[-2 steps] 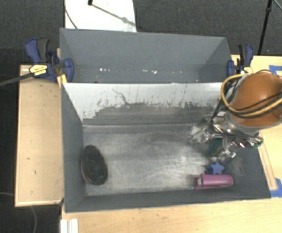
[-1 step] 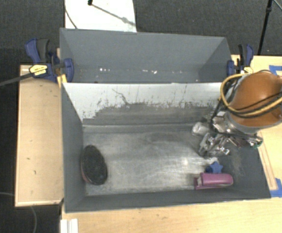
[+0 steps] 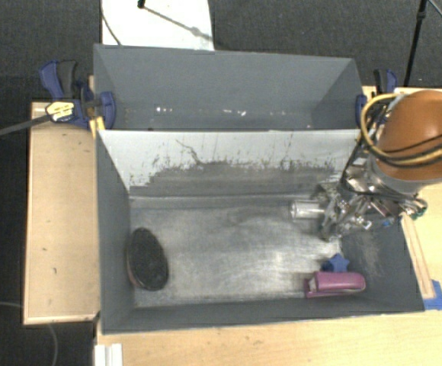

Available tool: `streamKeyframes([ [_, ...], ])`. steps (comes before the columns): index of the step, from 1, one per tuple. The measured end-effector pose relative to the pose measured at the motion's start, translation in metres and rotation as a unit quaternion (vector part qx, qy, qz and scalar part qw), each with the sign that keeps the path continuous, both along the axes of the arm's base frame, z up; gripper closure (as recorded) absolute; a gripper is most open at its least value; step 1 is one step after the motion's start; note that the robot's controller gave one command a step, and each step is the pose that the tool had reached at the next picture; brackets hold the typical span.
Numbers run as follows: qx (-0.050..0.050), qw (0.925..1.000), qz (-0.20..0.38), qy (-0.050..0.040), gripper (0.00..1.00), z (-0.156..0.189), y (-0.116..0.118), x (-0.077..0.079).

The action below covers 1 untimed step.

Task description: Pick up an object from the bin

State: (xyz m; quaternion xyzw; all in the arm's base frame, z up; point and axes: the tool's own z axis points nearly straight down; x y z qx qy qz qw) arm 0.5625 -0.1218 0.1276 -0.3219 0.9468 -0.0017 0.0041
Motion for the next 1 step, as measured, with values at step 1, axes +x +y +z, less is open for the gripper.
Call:
streamKeyframes([
  [1,0.001,1.0,-0.001,0.0032,0.0,-0.0036,0.0003,-0.0014],
])
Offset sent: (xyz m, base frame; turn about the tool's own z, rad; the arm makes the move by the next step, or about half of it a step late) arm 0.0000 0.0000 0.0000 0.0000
